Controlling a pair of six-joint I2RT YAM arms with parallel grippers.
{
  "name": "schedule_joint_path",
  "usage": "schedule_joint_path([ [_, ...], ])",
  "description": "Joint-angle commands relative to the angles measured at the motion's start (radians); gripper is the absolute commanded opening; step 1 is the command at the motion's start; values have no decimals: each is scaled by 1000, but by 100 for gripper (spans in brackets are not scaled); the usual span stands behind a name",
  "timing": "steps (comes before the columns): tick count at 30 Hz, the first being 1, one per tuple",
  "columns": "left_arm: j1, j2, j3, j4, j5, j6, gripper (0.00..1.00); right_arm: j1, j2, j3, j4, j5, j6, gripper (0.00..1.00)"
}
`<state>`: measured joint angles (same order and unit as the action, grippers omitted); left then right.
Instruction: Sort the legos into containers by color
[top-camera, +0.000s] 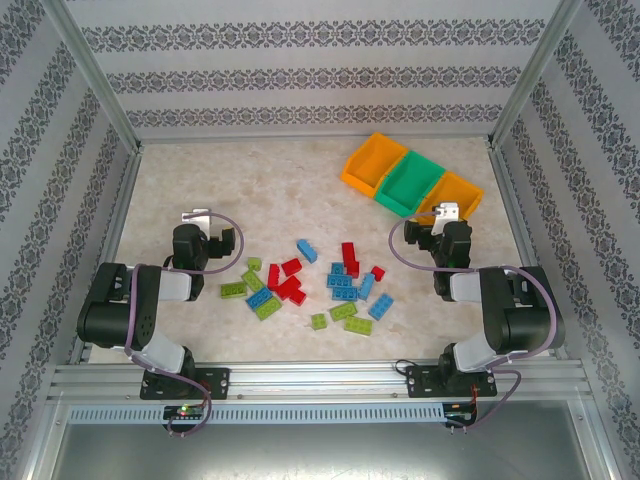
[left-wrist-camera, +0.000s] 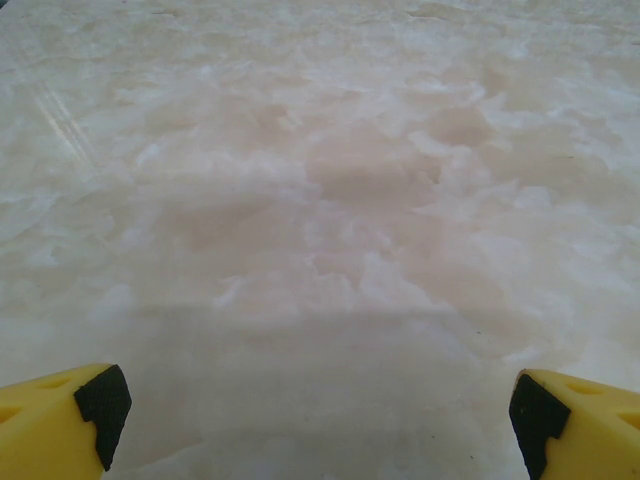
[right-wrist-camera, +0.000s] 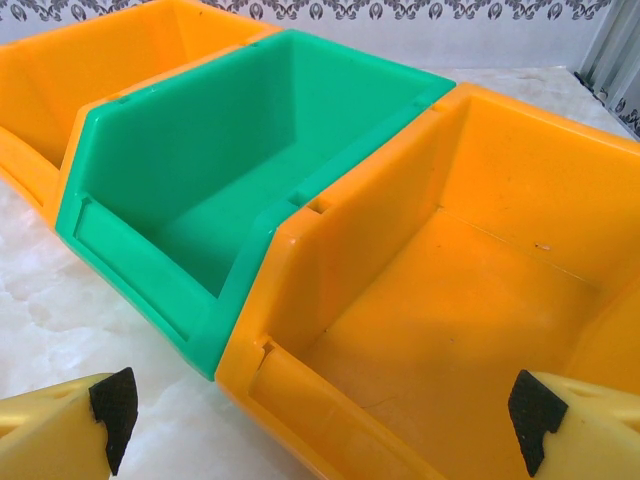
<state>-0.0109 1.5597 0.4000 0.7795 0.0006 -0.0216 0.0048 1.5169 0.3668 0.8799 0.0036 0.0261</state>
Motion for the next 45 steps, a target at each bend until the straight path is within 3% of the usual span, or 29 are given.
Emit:
schedule_joint_path([
  [1,11,2,19,43,16,18,99,6,-6,21,13,9,1,98],
  [8,11,3,18,43,18,17,99,-2,-8,20,13,-7,9,98],
  [12,12,-19,31,10,-19,6,99,9,-67,53,-79,-7,-6,97],
  [16,11,-117,203,-384,-152,-63,99,11,-196,157,-436,73,96,96],
  [21,-3,-244,296,-558,-89,-241,100,2,-253,303,-795,113,201,89],
  [28,-174,-344,360,-721,-105,-325,100,-124,-230,481,-1108,97,322,83],
  [34,-373,-378,369,-784,-99,-303,100,-221,-63,622,-1278,30,342,81],
  [38,-458,-380,365,-810,-96,-281,100,-267,48,672,-1316,-67,348,75],
  [45,-538,-424,312,-817,-96,-263,100,-268,171,710,-1304,-123,351,64],
])
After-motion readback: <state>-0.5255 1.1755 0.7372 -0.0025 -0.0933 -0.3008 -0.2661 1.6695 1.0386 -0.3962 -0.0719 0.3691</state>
